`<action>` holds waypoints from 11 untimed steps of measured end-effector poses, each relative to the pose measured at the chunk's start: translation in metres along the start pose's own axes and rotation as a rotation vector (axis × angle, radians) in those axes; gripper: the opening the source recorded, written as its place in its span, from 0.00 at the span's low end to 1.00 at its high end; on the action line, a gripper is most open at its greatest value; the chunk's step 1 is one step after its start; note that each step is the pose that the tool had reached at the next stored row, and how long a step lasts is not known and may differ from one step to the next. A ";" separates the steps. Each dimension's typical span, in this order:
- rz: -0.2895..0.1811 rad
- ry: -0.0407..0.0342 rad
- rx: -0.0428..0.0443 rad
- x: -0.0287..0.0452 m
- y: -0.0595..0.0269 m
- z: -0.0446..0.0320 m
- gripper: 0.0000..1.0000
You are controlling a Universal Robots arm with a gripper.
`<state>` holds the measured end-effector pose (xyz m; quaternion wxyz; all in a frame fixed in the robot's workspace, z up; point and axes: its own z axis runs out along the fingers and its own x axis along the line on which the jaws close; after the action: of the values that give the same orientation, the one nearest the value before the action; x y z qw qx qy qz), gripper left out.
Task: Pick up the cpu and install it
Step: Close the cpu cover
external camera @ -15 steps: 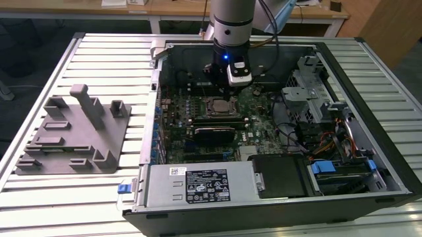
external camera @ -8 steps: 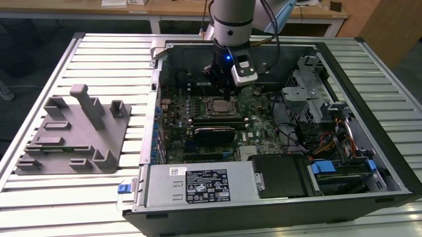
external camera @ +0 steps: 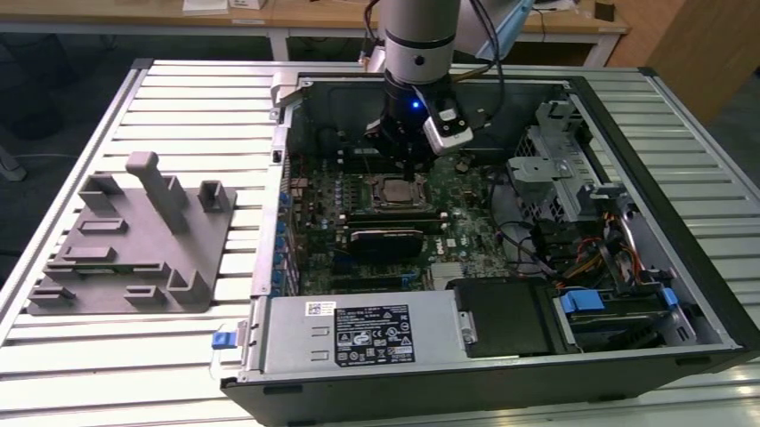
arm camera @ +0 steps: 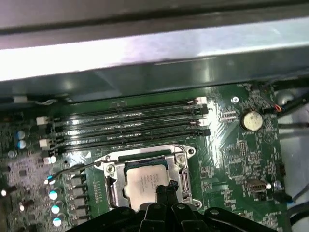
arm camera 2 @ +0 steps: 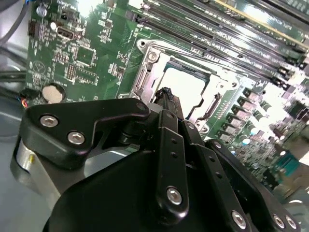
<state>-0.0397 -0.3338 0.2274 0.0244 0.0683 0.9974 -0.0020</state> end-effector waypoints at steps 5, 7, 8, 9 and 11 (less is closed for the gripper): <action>-0.004 0.0000 -0.0003 0.0000 0.0000 0.0000 0.11; -0.005 0.0023 0.0016 0.0000 0.0000 0.0001 0.11; -0.005 0.0053 0.0038 0.0000 0.0000 0.0003 0.11; -0.005 0.0085 0.0059 0.0000 0.0000 0.0004 0.11; -0.005 0.0135 0.0087 0.0000 -0.0002 0.0008 0.11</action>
<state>-0.0397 -0.3340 0.2265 0.0174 0.0659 0.9977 -0.0060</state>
